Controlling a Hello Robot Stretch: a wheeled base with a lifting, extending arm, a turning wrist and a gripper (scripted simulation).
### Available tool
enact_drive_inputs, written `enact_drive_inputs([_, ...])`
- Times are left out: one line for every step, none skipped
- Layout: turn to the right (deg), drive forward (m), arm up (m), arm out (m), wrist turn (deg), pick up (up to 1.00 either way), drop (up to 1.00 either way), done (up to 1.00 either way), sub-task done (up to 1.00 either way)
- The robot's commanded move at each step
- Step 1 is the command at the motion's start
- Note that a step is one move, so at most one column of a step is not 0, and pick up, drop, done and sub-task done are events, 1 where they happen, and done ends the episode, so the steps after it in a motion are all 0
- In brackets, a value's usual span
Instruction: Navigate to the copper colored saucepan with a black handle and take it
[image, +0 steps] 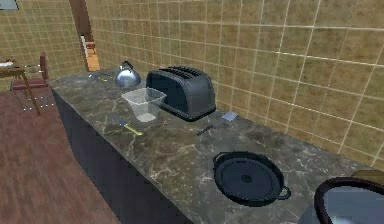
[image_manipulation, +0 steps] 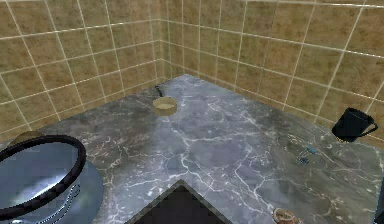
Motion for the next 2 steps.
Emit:
enact_drive_inputs([0.0, 0.0, 0.5, 0.0, 0.0, 0.0, 0.0, 0.0, 0.0])
enact_drive_inputs([0.0, 0.0, 0.38, 0.0, 0.0, 0.0, 0.0, 0.0, 0.0])
